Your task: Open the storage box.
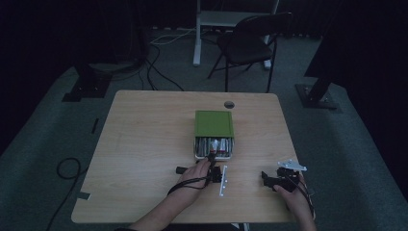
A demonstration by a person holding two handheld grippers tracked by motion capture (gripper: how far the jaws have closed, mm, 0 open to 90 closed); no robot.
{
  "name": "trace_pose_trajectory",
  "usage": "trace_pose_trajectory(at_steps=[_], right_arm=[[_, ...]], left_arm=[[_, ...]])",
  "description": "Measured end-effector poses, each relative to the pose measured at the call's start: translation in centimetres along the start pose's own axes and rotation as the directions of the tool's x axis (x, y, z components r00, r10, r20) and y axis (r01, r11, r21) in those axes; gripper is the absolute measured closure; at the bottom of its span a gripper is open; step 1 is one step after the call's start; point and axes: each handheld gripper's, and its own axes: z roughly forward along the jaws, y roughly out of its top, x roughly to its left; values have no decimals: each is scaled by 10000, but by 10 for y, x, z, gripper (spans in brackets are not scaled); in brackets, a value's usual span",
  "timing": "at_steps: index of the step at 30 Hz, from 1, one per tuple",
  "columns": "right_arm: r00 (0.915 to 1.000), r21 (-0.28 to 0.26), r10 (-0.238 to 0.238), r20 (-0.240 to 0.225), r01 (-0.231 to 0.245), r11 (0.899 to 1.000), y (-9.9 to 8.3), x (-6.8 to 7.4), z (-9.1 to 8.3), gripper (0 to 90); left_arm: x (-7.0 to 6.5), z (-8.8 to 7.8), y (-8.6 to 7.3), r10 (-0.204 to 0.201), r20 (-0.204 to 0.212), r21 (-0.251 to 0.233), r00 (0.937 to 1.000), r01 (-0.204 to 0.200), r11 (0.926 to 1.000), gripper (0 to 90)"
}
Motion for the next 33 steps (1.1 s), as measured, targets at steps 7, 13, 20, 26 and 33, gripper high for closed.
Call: trace_pose_trajectory(at_steps=[7,13,20,26,33], right_arm=[[10000,-2,-1,0,1,10000,0,0,0,107],[10000,-3,-1,-2,1,10000,0,0,0,107],[10000,-2,0,-1,0,10000,0,0,0,107],[10000,0,0,0,0,10000,0,0,0,107],[10000,0,4,0,-4,10000,0,0,0,107]], left_arm=[[-3,-6,1,69,-28,-15,10000,-69,10000,723],[-8,-12,2,157,-89,-70,9998,-158,9999,725],[-13,-21,3,130,8,-135,9999,-130,9998,724],[-16,-26,5,78,-43,-120,10000,-78,9999,724],[-22,-33,7,251,97,-89,9996,-250,9996,731]])
